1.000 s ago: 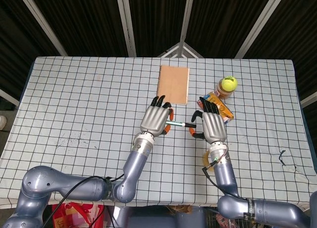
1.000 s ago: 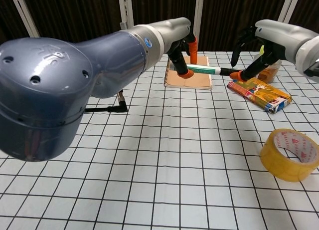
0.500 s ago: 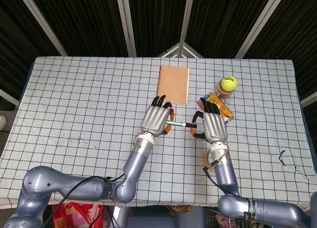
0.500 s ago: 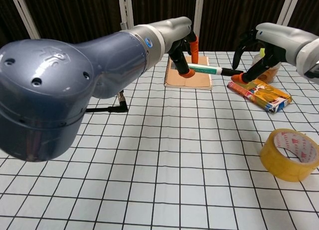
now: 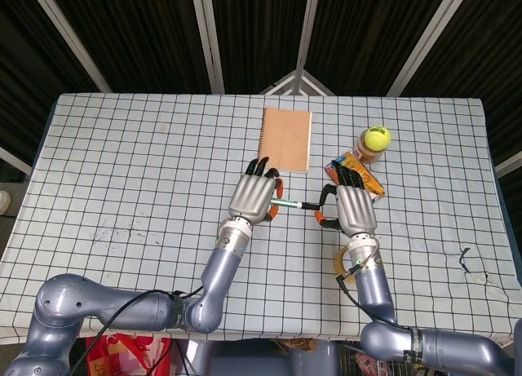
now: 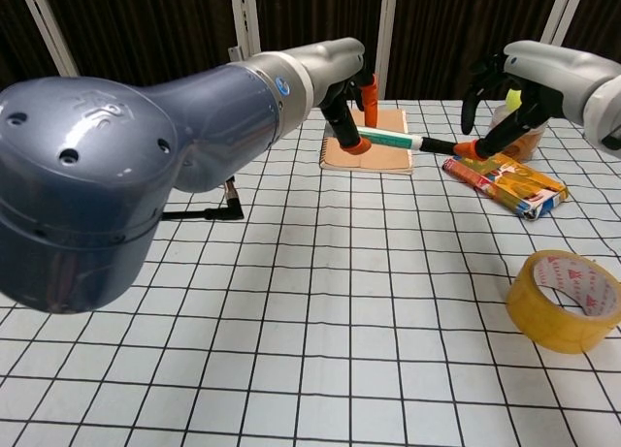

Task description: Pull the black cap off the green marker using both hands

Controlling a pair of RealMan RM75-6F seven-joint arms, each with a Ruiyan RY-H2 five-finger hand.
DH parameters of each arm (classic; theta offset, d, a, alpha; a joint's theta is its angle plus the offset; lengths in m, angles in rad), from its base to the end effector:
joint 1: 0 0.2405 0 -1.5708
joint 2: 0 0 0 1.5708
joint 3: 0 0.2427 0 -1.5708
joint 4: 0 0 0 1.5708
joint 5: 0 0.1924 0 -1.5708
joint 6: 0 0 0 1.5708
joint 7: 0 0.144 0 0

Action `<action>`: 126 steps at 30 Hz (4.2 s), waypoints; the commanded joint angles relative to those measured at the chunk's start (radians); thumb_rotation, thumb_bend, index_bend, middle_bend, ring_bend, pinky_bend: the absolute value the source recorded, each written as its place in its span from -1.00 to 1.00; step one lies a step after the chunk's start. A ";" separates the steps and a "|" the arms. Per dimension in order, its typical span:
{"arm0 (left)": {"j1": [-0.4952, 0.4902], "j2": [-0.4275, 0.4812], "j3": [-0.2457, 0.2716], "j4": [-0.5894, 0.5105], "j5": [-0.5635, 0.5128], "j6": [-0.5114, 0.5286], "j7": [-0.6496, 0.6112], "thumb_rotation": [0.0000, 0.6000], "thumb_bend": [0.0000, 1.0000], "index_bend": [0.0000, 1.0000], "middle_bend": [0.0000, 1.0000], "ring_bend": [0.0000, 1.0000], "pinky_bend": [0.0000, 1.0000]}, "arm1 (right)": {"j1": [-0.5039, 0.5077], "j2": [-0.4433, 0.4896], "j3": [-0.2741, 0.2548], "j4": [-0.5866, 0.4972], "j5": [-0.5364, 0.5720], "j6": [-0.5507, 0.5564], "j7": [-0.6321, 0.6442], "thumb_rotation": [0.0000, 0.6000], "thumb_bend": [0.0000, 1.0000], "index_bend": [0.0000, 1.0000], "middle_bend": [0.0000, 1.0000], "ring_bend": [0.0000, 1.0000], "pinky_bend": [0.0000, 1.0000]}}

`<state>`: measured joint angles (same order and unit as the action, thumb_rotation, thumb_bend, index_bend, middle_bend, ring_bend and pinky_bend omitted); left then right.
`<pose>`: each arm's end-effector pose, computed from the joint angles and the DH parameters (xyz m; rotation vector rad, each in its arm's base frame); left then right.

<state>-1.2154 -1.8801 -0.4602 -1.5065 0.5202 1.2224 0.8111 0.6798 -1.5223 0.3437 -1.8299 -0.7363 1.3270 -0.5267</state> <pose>0.0483 0.3411 -0.0446 -1.7525 -1.0096 -1.0385 -0.1209 -0.3180 0.0544 1.3620 -1.2217 1.0291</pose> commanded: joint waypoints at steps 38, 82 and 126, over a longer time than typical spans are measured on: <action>0.028 0.008 0.014 0.001 0.074 0.001 -0.061 1.00 0.03 0.29 -0.51 -1.00 -1.00 | 0.014 -0.015 -0.006 0.023 0.019 -0.017 0.000 1.00 -0.36 0.07 -0.93 -0.90 -0.93; 0.047 -0.006 0.018 0.025 0.121 -0.017 -0.096 1.00 0.03 0.30 -0.50 -1.00 -1.00 | 0.025 -0.021 0.002 0.000 0.029 0.000 -0.029 1.00 -0.31 0.04 -0.91 -0.86 -0.93; 0.108 0.028 0.056 0.018 0.148 -0.038 -0.130 1.00 0.03 0.31 -0.49 -1.00 -1.00 | -0.037 0.022 -0.029 0.046 0.034 -0.013 0.028 1.00 -0.21 0.39 -0.85 -0.80 -0.93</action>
<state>-1.1132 -1.8567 -0.4098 -1.4844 0.6652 1.1834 0.6824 0.6453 -1.5022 0.3178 -1.7875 -0.7041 1.3178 -0.5001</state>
